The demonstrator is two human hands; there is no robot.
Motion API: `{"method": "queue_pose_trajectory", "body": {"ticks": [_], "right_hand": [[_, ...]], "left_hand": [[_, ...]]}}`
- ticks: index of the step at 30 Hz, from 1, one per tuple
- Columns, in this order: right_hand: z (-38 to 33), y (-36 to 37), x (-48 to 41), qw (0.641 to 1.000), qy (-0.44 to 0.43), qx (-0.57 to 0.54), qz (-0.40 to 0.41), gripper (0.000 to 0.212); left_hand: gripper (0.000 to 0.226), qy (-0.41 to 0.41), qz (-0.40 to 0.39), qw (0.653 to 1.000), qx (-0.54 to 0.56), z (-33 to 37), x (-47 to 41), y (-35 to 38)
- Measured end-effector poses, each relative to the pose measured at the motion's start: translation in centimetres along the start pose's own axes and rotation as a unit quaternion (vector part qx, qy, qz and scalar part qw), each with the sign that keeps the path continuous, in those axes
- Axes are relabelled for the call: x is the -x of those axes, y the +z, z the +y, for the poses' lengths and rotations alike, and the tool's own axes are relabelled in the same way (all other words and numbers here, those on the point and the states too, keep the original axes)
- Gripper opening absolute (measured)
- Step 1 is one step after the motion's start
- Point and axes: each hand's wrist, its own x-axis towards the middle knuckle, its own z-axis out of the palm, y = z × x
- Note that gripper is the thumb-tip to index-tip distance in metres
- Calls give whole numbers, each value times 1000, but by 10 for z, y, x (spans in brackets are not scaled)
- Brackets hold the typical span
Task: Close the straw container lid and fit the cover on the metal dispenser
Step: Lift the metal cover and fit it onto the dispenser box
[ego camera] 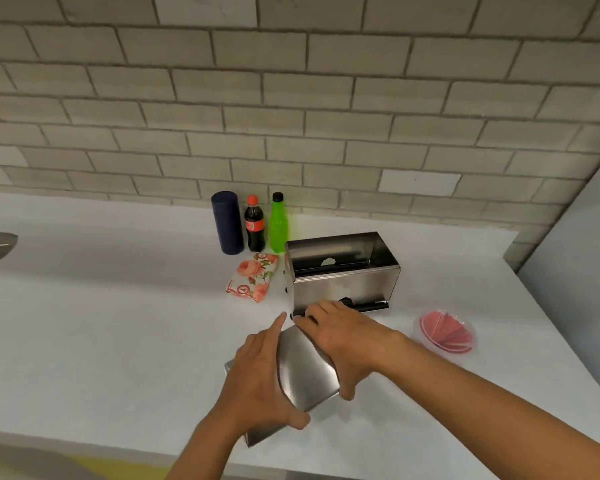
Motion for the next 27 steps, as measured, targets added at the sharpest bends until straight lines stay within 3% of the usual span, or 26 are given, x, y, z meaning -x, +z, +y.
{"method": "queue_pose_trajectory", "body": {"ticks": [7,12,22,27], "right_hand": [[44,-30,9,999,33,-8,26,131],[90,-43,8,997,51,-28,42,138],[179,-60,-1,995,75,-55,43,140],[209,-57,-21,993,68,-77,54,123]], "left_hand": [[166,47,3,998,-29,27,-42,-25],[169,78,-22,996,-40,41,-79,-48],[170,61,-42,996,-45,58,-152,-73],[164,44,-60,996,-43,57,-177,-78]]}}
